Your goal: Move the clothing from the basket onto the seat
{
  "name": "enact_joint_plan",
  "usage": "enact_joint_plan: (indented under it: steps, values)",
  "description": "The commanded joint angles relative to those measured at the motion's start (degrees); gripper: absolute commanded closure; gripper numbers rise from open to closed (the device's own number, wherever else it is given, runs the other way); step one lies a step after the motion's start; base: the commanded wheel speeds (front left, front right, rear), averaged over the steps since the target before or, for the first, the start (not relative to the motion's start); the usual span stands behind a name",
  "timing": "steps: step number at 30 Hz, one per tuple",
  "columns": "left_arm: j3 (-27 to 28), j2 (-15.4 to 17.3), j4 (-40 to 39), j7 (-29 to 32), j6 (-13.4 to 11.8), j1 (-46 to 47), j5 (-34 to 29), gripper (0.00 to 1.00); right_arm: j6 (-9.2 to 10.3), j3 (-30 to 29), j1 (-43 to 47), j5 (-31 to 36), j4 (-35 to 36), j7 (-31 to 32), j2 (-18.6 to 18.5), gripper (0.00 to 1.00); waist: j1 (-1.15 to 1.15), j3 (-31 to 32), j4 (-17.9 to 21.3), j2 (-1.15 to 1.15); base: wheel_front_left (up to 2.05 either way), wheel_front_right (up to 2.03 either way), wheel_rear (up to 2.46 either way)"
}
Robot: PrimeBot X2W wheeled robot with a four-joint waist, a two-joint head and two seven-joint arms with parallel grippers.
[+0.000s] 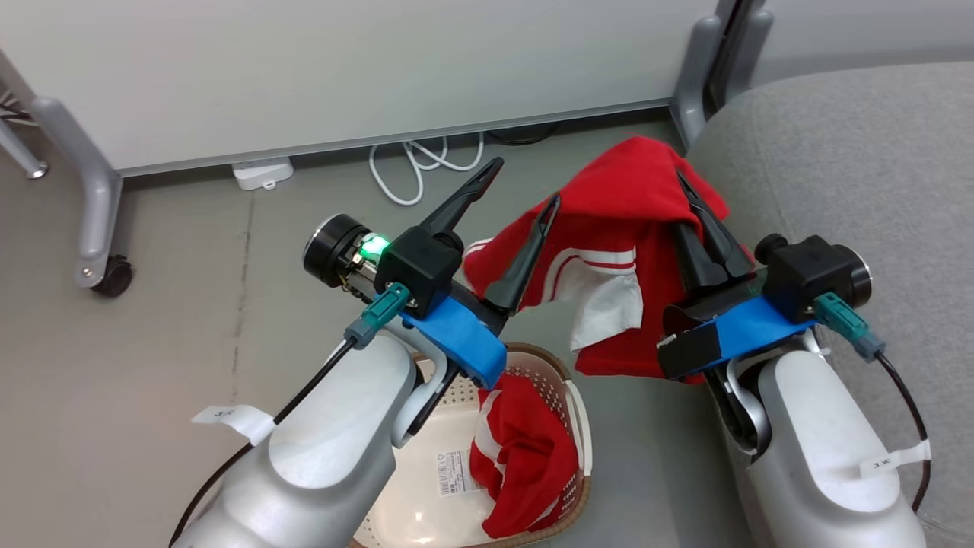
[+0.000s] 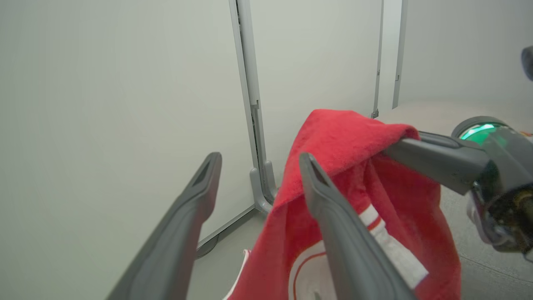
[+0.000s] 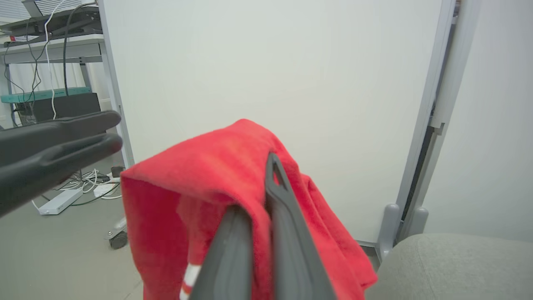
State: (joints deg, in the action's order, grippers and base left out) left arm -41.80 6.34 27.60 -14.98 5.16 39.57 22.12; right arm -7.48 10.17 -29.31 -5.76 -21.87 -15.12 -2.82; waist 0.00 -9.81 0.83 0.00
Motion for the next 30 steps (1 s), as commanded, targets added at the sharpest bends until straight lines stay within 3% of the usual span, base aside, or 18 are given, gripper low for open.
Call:
enact_joint_plan:
  steps: [1, 16, 30]
  values:
    - [0.12, 0.49, -0.42, -0.09, -0.20, -0.49, -0.22, 0.00, -0.03, -0.74, 1.08, 0.03, 1.04, -0.06, -0.14, 1.00, 0.00, -0.42, 1.37, 0.00, 0.00, 0.00, 0.00]
    - [-0.40, 2.56, -2.40, -0.16, -1.07, -0.69, -0.57, 0.00, -0.03, -5.13, 5.07, 0.77, 7.42, -0.06, -0.12, 1.00, 0.00, -2.81, 11.18, 0.00, 0.00, 0.00, 0.00]
    - [-1.45, 2.40, -2.01, -0.22, -0.81, 0.17, -1.05, 0.00, -0.03, -7.48, 9.17, -0.29, 12.33, -0.06, -0.09, 1.00, 0.00, -4.28, 18.73, 0.00, 0.00, 0.00, 0.00]
